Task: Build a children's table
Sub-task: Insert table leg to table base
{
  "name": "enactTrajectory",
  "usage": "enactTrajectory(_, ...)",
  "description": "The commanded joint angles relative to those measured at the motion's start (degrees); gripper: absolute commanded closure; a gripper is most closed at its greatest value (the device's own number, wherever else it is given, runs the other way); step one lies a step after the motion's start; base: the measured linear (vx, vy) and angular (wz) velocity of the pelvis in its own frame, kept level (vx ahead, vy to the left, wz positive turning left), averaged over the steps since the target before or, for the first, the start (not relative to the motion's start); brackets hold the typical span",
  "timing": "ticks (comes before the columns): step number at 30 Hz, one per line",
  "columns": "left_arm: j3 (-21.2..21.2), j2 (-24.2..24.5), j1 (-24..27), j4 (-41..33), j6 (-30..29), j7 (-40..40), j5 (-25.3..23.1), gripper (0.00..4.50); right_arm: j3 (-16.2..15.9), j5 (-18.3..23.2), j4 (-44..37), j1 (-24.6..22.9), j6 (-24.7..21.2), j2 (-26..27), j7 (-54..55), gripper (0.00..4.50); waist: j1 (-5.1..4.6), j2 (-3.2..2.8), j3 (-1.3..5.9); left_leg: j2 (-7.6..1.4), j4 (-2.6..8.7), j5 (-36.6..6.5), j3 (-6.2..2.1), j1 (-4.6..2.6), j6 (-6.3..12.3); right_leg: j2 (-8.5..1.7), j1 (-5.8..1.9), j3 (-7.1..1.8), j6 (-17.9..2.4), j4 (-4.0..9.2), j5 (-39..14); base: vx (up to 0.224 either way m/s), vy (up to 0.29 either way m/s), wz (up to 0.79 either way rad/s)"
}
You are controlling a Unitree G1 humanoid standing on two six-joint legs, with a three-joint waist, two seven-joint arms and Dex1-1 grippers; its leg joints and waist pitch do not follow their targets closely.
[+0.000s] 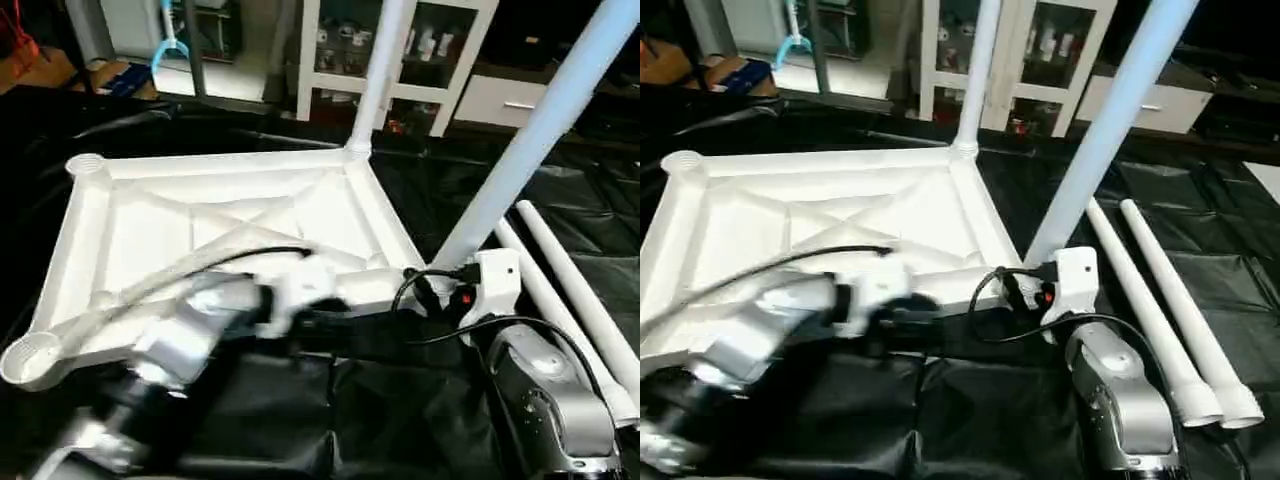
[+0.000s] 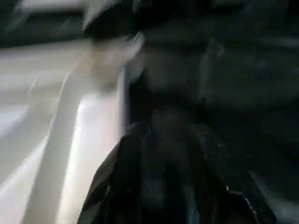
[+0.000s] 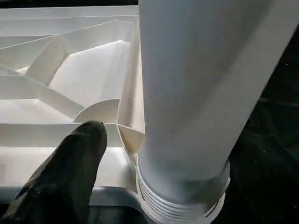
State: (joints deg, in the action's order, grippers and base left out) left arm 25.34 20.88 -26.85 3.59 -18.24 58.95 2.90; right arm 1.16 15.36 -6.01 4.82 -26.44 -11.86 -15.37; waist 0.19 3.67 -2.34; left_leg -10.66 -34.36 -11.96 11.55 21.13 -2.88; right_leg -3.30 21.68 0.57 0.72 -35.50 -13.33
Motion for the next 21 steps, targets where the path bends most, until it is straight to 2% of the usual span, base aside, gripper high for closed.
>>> enactTrajectory(1, 0.4, -0.8, -0.9, -1.1, -0.4, -1.3, 0.9, 2.98, -1.0, 1.0, -1.4, -0.2, -1.3, 0.0, -1.0, 0.33, 0.35, -0.25, 2.83, -2.73, 3.81, -2.2, -1.22, -0.91, 1.35, -4.02, -2.44, -2.21, -14.0, 2.87, 7.4, 0.000, 0.000, 0.00)
enactTrajectory(5, 0.6, -2.5, -1.4, -0.3, -0.7, -3.2, -0.6, 2.98, -1.5, 1.1, -2.0, -0.5, -2.1, 0.2, -1.4, 0.33, 0.29, -0.22, 2.72, -2.74, 3.74, -4.5, -1.17, -1.04, 0.96, -3.86, -2.06, -2.28, -13.1, 3.28, 3.0, 0.000, 0.000, 0.00)
enactTrajectory(8, 1.1, -3.0, -2.2, 4.2, 2.2, -7.3, -5.6, 2.98, -2.0, 1.2, -2.6, -0.7, -2.6, 0.4, -1.8, 0.33, 0.19, -0.26, 2.69, -2.72, 3.80, -5.2, -1.33, -0.93, 0.58, -3.69, -1.99, -2.19, -12.0, 3.45, 1.3, 0.000, 0.000, 0.00)
enactTrajectory(11, 1.4, -2.7, -2.4, 5.0, 3.1, -7.5, -6.5, 2.98, -2.0, 1.2, -2.7, -0.7, -2.8, 0.4, -1.9, 0.33, 0.16, -0.30, 2.84, -2.76, 3.83, -4.7, -1.49, -0.95, 0.36, -3.80, -2.01, -2.13, -11.8, 3.28, 2.2, 0.000, 0.000, 0.00)
enactTrajectory(15, 2.1, -2.5, -2.5, 5.7, 3.0, -8.1, -6.8, 2.98, -1.9, 1.7, -2.9, -0.7, -3.3, 0.6, -2.0, 0.33, 0.28, -0.27, 2.90, -2.74, 3.69, -3.5, -1.37, -0.99, 1.08, -3.80, -1.99, -2.14, -12.9, 3.00, 4.9, 0.000, 0.000, 0.00)
enactTrajectory(21, 2.5, -4.9, -3.3, 10.3, 4.6, -10.5, -8.1, 2.98, -2.6, 2.7, -4.2, -1.2, -4.3, 1.3, -2.7, 0.33, 0.28, -0.15, 2.93, -2.68, 3.62, -3.4, -1.36, -0.88, 1.51, -3.88, -2.09, -2.19, -13.1, 3.11, 4.7, 0.000, 0.000, 0.00)
